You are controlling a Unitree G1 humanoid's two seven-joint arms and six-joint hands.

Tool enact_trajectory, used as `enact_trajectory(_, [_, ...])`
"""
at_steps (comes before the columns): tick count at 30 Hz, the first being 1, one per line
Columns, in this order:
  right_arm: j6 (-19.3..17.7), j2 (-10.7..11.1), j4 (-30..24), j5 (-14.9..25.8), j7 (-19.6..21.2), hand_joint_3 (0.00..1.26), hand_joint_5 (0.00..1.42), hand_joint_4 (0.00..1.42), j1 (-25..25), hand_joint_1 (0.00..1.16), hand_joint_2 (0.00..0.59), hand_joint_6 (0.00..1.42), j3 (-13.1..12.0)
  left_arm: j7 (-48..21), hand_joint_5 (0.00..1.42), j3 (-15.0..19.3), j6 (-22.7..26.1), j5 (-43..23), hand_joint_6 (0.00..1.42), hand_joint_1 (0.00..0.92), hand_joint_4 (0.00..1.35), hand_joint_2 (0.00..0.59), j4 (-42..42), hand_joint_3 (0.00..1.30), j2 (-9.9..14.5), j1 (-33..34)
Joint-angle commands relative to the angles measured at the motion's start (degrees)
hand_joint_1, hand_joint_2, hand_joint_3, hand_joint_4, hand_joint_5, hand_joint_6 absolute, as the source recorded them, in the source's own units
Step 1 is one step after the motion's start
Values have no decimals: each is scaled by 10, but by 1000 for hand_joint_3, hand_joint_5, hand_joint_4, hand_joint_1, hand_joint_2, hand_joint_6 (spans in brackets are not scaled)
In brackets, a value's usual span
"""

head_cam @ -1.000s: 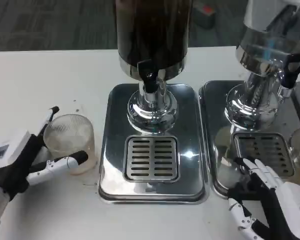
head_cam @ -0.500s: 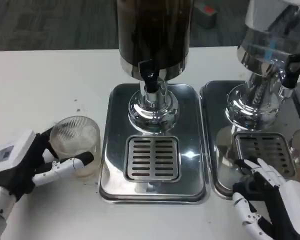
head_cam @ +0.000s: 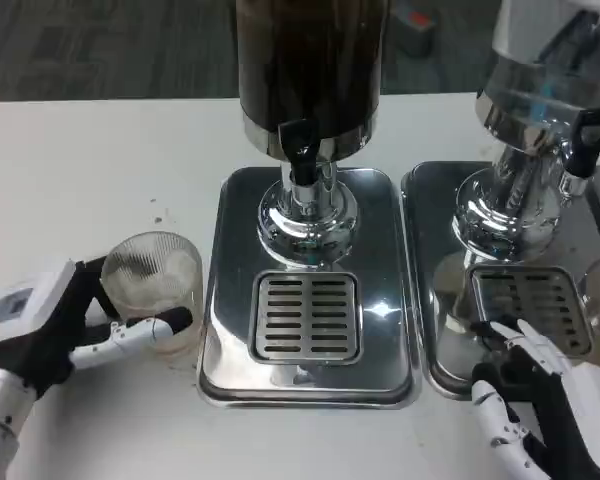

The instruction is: Grasp the cup under the faucet to collect the drink, then remove the cup.

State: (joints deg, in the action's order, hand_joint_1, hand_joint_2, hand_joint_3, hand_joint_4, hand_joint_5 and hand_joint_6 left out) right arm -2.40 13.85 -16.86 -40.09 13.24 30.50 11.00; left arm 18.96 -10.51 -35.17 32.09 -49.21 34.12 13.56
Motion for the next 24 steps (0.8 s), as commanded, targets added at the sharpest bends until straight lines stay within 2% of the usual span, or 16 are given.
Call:
enact_trajectory(1, [-7,-1,4,6,3,228,97,96,-2,0,500,238,-4,13,666,-12,7,12,1123,199,443,43,-4,449,2,3])
enact_trajectory(6, [-7,0,6,9,2,228,97,96,-5,0,514,232,-6,18,681,-15,11,8,1143,209,457,44,-6,441,1,2])
enact_trajectory(10, [-8,0,6,9,2,228,97,96,-5,0,507,232,-5,35,747,-8,2,-3,1224,212,523,46,-12,451,-4,-1])
enact_trajectory(17, [-4,-2,6,16,0,228,97,100,-5,0,500,231,-7,80,934,-2,-17,-6,1416,261,707,90,-28,594,-12,-2])
enact_trajectory(19, [-5,-3,6,17,0,228,97,102,-5,1,499,231,-8,97,985,-3,-14,-2,1424,293,764,97,-27,639,-14,-4])
enact_trajectory(24, [-4,-6,6,18,1,228,90,105,-6,6,495,231,-7,130,1052,-1,-9,1,1424,295,836,103,-26,701,-17,-8])
